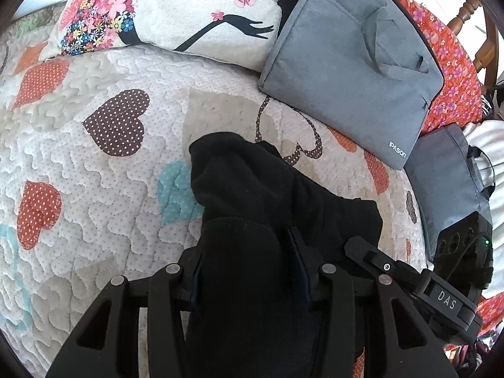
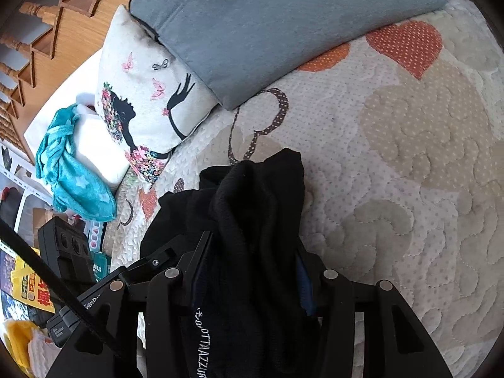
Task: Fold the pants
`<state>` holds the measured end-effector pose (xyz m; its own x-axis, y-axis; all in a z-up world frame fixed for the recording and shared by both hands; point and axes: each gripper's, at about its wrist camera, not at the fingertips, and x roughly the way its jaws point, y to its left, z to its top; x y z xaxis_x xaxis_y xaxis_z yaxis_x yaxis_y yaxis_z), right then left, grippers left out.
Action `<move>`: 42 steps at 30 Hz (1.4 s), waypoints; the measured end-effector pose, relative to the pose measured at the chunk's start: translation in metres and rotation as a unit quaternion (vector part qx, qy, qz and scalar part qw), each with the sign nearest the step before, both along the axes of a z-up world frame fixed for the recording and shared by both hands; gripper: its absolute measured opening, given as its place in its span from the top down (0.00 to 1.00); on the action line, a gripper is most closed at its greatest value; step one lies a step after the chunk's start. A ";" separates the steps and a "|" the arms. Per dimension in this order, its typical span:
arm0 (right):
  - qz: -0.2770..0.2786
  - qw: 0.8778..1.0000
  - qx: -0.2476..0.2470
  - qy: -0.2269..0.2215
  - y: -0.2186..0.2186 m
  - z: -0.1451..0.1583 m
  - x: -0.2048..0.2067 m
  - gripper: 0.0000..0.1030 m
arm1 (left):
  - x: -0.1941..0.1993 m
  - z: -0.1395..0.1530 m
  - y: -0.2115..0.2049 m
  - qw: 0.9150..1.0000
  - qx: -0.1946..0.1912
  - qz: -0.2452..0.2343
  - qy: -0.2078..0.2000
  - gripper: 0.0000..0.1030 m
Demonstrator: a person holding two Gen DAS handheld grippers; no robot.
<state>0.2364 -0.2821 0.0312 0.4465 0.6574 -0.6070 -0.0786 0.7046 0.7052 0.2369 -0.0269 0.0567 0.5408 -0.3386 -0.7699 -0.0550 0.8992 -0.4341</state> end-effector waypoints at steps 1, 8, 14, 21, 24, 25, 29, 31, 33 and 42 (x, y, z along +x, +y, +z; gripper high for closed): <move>-0.003 1.000 0.004 0.004 -0.002 -0.002 0.000 0.50 | -0.001 0.000 0.000 1.000 0.000 0.000 0.000 0.57; -0.010 1.000 0.011 0.013 -0.007 -0.006 -0.001 0.49 | -0.004 -0.001 -0.002 1.000 0.005 0.002 0.002 0.56; -0.030 0.999 0.007 0.017 -0.020 0.000 -0.005 0.46 | -0.016 -0.001 0.005 1.000 0.005 0.011 0.012 0.49; -0.049 0.998 -0.009 -0.034 -0.031 0.042 -0.029 0.39 | -0.050 0.034 0.019 0.998 0.034 0.027 -0.043 0.49; -0.038 0.998 -0.019 -0.045 -0.026 0.054 -0.048 0.36 | -0.076 0.043 0.018 0.996 0.050 0.027 -0.065 0.49; -0.034 0.998 -0.025 -0.046 -0.024 0.056 -0.057 0.35 | -0.084 0.045 0.016 0.996 0.051 0.027 -0.068 0.49; -0.033 0.996 -0.072 -0.041 -0.013 0.057 -0.088 0.31 | -0.123 0.057 0.010 0.993 0.059 0.034 -0.099 0.49; -0.035 0.993 -0.101 -0.051 -0.009 0.060 -0.108 0.26 | -0.140 0.065 0.003 0.987 0.089 0.040 -0.128 0.42; -0.050 0.989 -0.129 -0.061 -0.009 0.061 -0.126 0.21 | -0.162 0.072 -0.003 0.975 0.139 0.051 -0.163 0.34; -0.068 0.972 -0.213 -0.067 0.002 0.035 -0.200 0.18 | -0.234 0.075 -0.005 0.943 0.218 0.139 -0.210 0.06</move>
